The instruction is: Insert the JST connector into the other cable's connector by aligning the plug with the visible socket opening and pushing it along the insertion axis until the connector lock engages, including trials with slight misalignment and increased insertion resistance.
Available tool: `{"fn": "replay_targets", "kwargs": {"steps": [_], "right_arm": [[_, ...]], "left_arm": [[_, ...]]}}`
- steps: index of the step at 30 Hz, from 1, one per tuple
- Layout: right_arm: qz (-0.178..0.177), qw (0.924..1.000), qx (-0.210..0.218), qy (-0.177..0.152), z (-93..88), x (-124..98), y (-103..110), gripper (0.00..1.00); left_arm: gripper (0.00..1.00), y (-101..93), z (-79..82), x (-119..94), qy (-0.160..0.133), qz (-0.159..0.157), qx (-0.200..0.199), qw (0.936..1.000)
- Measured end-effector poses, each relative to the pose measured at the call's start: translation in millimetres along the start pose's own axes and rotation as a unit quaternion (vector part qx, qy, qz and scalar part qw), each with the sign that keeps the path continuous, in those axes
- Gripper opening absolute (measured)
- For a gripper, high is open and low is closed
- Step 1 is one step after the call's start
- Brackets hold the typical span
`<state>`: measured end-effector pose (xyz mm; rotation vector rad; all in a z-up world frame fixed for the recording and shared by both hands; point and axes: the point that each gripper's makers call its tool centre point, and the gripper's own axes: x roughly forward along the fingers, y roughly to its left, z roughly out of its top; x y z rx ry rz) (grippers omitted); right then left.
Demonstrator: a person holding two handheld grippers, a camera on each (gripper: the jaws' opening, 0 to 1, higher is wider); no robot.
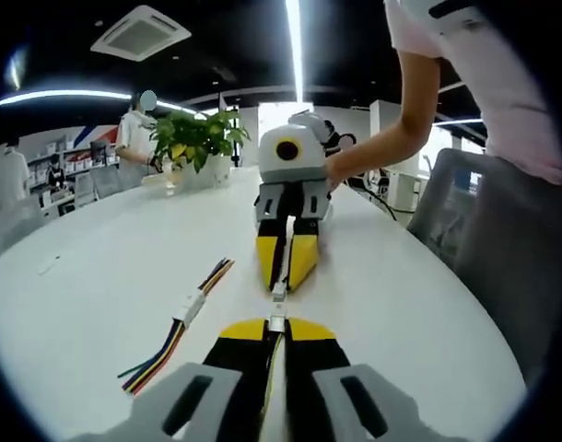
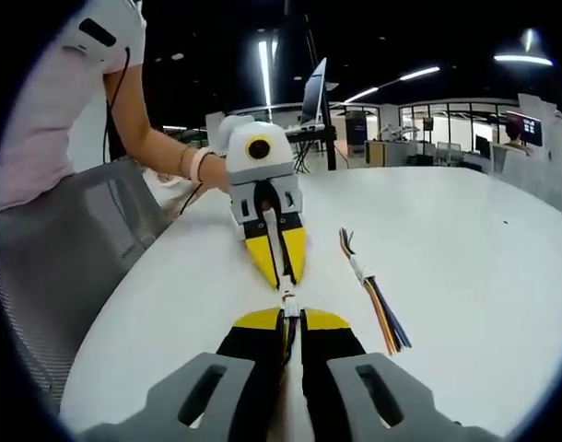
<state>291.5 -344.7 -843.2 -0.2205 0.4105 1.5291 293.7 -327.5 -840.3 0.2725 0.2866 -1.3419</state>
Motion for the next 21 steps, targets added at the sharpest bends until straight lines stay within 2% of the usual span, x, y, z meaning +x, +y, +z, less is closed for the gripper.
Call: {"fn": "replay_targets", "kwargs": {"steps": [3, 15, 21], "right_arm": [[0.003, 0.9999, -0.008, -0.005, 2.9, 1.0, 1.6, 0.04], [0.01, 0.9999, -0.007, -0.003, 2.5, 4.0, 3.2, 0.04], [0.011, 0.9999, -0.012, 0.002, 2.8, 3.9, 2.9, 0.04]], "left_arm": [[0.0, -1.0, 4.2, -2.0, -0.008, -0.001, -0.003, 1.0], [0.0, -2.7, 3.5, -1.6, 0.005, -0.004, 0.013, 0.9999], [0.0, -0.5, 4.0, -1.2, 0.003, -0.002, 0.009, 1.0]]}}
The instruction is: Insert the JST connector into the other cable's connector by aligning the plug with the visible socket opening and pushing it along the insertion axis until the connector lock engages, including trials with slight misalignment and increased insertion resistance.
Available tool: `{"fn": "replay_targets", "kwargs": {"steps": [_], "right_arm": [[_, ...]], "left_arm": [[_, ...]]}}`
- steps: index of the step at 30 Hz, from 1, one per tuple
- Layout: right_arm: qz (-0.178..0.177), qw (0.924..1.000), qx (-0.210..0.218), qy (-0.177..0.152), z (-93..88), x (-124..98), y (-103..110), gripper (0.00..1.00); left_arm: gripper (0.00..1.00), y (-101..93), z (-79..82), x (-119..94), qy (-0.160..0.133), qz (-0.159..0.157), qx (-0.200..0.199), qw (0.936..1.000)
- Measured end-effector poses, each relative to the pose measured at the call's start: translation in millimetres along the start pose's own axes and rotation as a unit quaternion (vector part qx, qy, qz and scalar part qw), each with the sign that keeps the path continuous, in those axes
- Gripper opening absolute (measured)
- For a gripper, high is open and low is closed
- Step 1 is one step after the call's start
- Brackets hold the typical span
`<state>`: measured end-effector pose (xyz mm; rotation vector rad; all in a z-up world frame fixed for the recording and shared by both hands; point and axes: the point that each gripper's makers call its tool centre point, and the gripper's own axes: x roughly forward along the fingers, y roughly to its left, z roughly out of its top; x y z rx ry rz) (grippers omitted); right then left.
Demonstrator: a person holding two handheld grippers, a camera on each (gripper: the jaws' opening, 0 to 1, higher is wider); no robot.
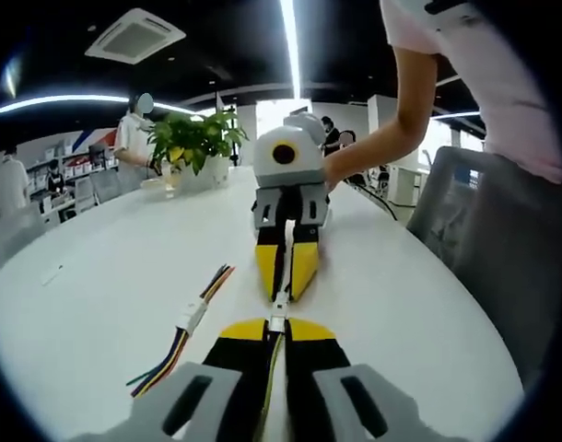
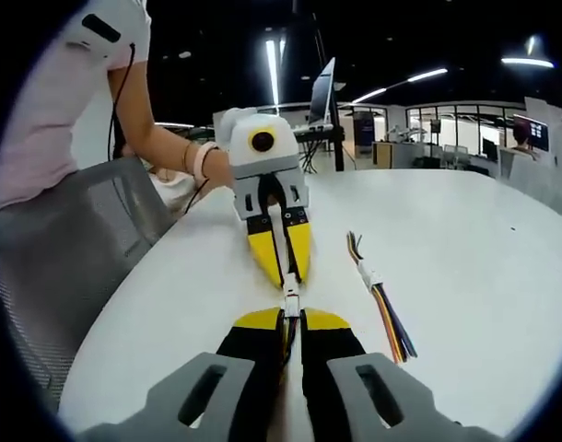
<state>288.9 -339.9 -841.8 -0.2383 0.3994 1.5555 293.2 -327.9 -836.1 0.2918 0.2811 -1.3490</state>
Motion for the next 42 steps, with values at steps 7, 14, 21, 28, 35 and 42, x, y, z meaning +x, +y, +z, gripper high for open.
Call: {"fn": "replay_targets", "kwargs": {"steps": [7, 14, 21, 28, 35, 42], "right_arm": [[0.004, 1.0, 0.0, 0.002, 1.5, 0.2, 1.7, 0.04], [0.005, 0.9999, -0.001, 0.012, -1.7, 1.6, 0.9, 0.04], [0.006, 0.9998, 0.0, 0.017, -2.8, 2.9, 1.1, 0.04], [0.01, 0.9998, -0.009, 0.015, -0.4, 3.4, 3.2, 0.04], [0.003, 0.9997, 0.011, -0.021, 7.3, 1.6, -1.6, 0.04], [0.006, 0.999, 0.026, -0.036, 7.5, 6.0, -1.9, 0.04]], "left_arm": [[0.0, -1.4, -1.1, 1.5, 0.008, -0.005, 0.003, 0.9999], [0.0, -1.1, -2.3, 2.7, 0.012, -0.005, 0.003, 0.9999], [0.0, -1.9, 2.1, 2.9, 0.006, -0.008, 0.003, 0.9999], [0.0, -3.6, 3.0, 3.4, 0.002, -0.013, 0.005, 0.9999], [0.0, 2.4, 5.6, 0.8, -0.023, -0.009, -0.015, 0.9996], [0.0, 2.5, 3.6, 0.0, -0.032, -0.009, -0.033, 0.9989]]}}
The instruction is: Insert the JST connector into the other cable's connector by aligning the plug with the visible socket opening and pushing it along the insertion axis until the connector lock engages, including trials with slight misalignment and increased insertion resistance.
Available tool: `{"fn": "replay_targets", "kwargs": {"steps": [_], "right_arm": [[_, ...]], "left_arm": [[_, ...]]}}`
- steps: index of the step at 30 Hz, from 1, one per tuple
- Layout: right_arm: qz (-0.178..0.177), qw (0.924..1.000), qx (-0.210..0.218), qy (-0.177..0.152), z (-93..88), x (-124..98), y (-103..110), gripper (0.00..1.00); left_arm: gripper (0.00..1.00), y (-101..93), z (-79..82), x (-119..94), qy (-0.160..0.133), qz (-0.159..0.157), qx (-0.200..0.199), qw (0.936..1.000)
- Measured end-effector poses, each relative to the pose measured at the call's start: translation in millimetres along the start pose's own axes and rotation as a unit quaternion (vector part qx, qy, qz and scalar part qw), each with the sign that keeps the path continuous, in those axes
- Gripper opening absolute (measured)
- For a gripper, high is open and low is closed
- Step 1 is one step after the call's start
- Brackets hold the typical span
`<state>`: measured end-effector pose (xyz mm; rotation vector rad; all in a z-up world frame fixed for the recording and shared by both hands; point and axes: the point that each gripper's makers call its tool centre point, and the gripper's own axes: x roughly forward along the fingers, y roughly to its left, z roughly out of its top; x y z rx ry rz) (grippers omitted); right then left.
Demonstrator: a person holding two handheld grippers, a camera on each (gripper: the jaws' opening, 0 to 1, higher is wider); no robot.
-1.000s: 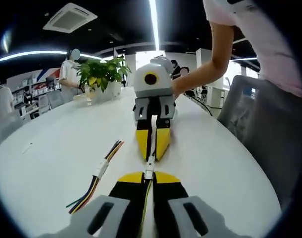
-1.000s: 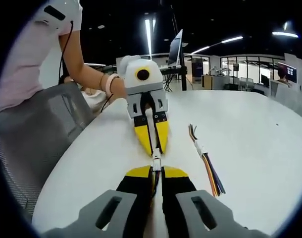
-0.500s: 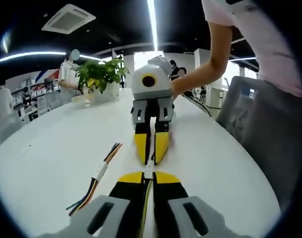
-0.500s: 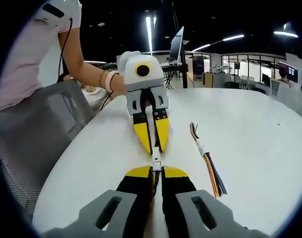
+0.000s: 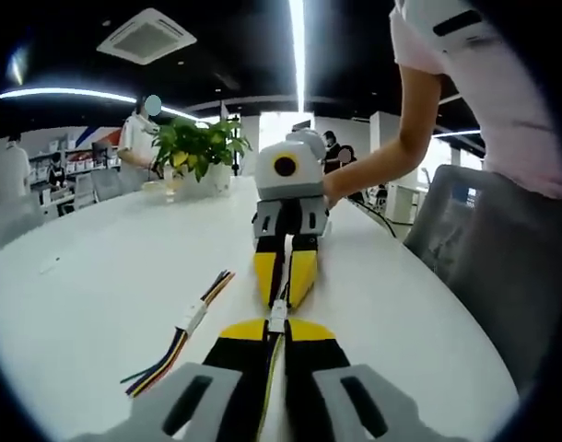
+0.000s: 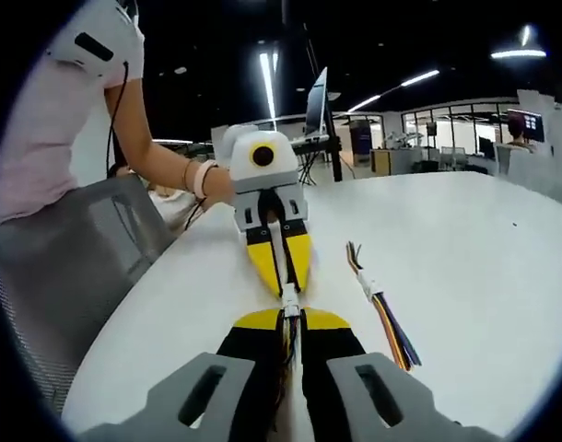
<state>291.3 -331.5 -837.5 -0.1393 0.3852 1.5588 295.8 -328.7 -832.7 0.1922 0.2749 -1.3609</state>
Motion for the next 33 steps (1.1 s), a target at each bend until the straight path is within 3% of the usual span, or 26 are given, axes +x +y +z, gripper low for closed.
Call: {"fn": "replay_targets", "kwargs": {"steps": [9, 33], "right_arm": [[-0.002, 1.0, 0.004, -0.004, 0.1, 5.1, -3.4, 0.03], [-0.043, 0.9989, -0.007, -0.02, 2.9, 15.6, -31.2, 0.04]], "left_arm": [[0.0, 2.9, -2.0, 0.0, 0.002, 0.007, -0.003, 1.0], [0.0, 32.6, -10.1, -4.4, 0.01, 0.045, -0.003, 0.9989]]}}
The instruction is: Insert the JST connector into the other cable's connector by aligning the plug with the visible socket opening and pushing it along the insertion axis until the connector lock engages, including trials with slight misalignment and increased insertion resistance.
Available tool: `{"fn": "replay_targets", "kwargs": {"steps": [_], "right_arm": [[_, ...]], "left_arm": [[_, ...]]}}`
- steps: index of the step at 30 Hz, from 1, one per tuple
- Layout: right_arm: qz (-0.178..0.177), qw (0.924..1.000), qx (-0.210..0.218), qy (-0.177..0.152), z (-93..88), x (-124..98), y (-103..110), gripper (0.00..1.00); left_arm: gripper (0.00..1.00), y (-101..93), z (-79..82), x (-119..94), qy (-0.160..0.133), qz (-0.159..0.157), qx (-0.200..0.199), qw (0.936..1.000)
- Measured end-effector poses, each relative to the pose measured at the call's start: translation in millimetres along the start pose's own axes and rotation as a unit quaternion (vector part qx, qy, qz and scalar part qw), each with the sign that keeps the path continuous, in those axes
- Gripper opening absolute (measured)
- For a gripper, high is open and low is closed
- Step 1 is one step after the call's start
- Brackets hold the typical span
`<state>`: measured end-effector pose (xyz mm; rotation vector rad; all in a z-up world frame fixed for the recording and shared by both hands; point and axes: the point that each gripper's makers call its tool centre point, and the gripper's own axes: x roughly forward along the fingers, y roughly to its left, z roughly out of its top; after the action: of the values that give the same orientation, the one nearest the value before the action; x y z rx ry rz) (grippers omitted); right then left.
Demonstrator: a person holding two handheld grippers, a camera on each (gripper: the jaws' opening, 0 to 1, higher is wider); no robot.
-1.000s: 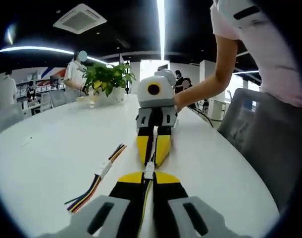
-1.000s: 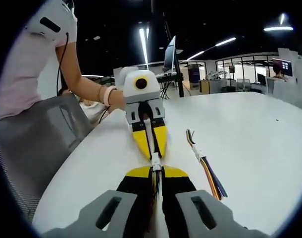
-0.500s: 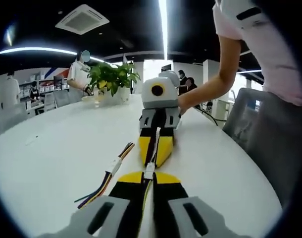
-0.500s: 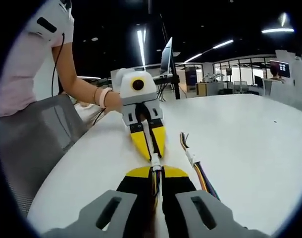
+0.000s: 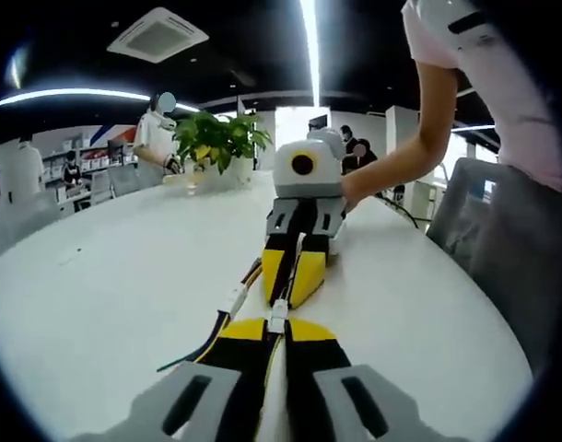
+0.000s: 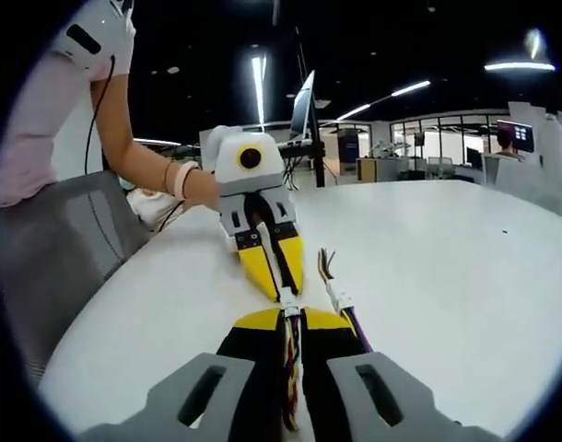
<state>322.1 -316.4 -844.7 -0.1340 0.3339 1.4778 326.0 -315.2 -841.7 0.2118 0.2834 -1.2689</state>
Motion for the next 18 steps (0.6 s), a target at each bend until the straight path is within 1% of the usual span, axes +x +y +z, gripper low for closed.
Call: {"fn": "replay_targets", "kwargs": {"steps": [3, 6, 8, 10, 15, 18], "right_arm": [[-0.004, 1.0, -0.001, 0.001, -0.5, 0.4, -0.5, 0.04], [-0.006, 1.0, -0.003, 0.002, -1.0, 0.6, -0.6, 0.05], [-0.014, 0.9998, 0.011, 0.001, -0.7, 0.1, -2.3, 0.05], [-0.015, 0.9998, 0.011, -0.001, -0.6, -0.4, -2.5, 0.05], [-0.023, 0.9995, 0.02, 0.001, -0.5, -1.7, -4.3, 0.05], [-0.025, 0.9994, 0.025, -0.001, 0.2, -2.1, -4.6, 0.09]], "left_arm": [[0.01, 1.9, -1.6, -1.1, -0.007, 0.006, -0.027, 0.9996], [0.03, -0.8, -0.6, -1.7, -0.007, 0.01, -0.029, 0.9995], [0.05, -1.7, -0.3, -2.2, -0.008, 0.012, -0.035, 0.9993], [0.07, -1.3, -0.2, -3.1, -0.013, 0.018, -0.056, 0.9982], [0.09, -0.2, -1.0, -6.3, -0.007, 0.024, -0.06, 0.9979], [0.1, 0.4, -2.6, -8.8, 0.003, 0.031, -0.057, 0.9979]]}}
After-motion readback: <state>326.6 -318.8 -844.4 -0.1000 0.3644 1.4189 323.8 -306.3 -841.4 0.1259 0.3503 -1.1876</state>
